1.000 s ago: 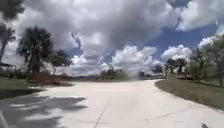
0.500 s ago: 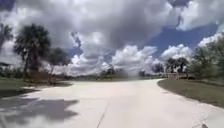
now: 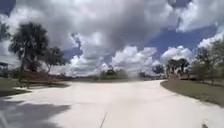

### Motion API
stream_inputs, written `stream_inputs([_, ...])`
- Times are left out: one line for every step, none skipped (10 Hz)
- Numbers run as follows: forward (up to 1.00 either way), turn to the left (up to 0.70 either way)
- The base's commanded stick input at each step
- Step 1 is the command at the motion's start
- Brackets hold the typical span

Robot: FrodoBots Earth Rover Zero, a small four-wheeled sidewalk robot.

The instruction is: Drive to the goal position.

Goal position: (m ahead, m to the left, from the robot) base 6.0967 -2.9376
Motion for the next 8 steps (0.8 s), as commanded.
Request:
stream_inputs([0.85, 0.00])
stream_inputs([0.85, 0.00])
stream_inputs([0.85, 0.00])
stream_inputs([0.85, 0.00])
stream_inputs([0.85, 0.00])
stream_inputs([0.85, 0.00])
stream_inputs([0.85, 0.00])
stream_inputs([0.85, 0.00])
